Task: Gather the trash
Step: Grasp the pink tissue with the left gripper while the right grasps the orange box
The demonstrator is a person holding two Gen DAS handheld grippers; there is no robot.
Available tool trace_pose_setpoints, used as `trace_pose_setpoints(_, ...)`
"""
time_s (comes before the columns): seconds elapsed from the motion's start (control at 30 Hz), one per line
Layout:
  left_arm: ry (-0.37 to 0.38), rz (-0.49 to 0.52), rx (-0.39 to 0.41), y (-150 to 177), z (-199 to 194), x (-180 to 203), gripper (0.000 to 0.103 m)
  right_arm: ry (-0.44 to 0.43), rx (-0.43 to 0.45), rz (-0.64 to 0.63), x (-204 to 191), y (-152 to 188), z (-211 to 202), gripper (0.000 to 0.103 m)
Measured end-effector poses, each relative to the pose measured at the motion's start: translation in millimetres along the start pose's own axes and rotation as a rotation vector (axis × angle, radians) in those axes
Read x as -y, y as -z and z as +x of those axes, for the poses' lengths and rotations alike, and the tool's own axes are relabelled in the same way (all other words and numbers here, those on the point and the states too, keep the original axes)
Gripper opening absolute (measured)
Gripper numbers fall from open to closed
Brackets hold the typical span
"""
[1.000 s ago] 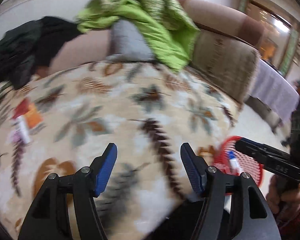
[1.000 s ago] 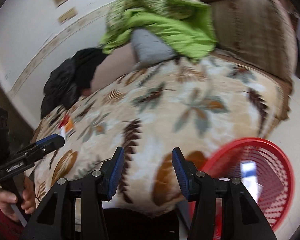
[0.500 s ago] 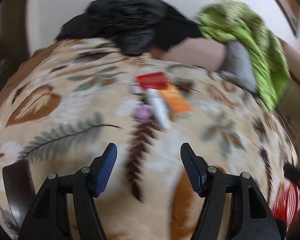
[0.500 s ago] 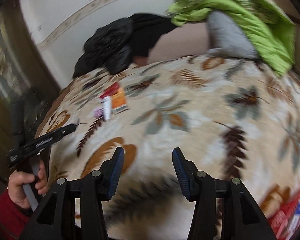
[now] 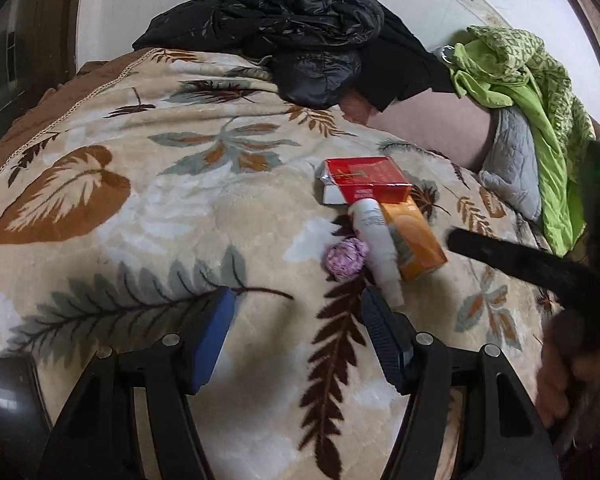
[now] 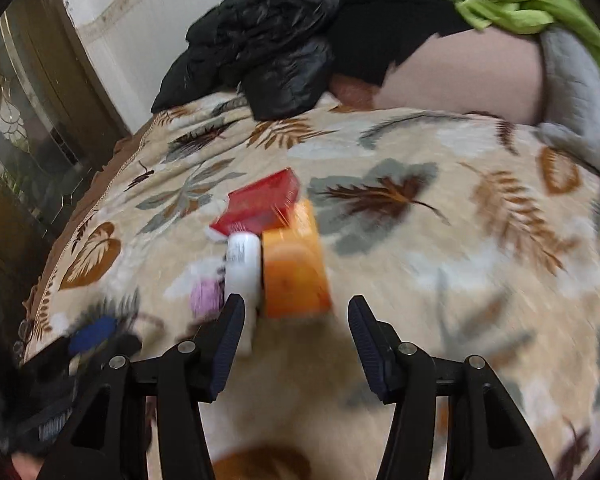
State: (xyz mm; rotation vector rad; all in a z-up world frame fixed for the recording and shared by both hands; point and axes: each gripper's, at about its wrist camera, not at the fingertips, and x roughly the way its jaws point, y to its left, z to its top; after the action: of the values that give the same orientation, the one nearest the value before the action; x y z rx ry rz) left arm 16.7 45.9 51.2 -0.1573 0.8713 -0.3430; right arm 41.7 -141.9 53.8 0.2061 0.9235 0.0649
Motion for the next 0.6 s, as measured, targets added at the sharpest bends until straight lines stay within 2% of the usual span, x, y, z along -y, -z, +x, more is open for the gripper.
trace_pose_setpoints(0.13,-0.001,-0.002,0.01,-6,5,-4,0.065,0.032,-0.066,-0.017,-2,-11,39,0.058)
trace_pose_setpoints(0.23,0.031,0.007,0.018,-9,8,0,0.065,0.007,-0.078,0.002,1,-9,51,0.057)
trace_pose_setpoints(0.27,0.037,0.027,0.018,-10,10,5,0.065,0.02,-0.077,0.012,4,-6,50,0.052)
trace_pose_setpoints(0.37,0.052,0.107,0.018,-11,18,22,0.065,-0.015,-0.063,0.059,15,6,40,0.051)
trace_pose_setpoints(0.47,0.044,0.179,0.009,-12,31,40,0.065,0.007,-0.02,0.121,31,31,7,0.051)
trace_pose_setpoints(0.53,0.03,0.207,-0.012,-14,43,49,0.058,-0.002,0.011,0.147,37,45,-13,0.051)
trace_pose_setpoints(0.57,0.028,0.212,-0.025,-16,48,50,0.048,-0.011,0.025,0.165,40,52,-23,0.051)
trace_pose_setpoints(0.6,0.026,0.21,-0.041,-17,54,51,0.043,-0.029,0.042,0.19,43,58,-33,0.051)
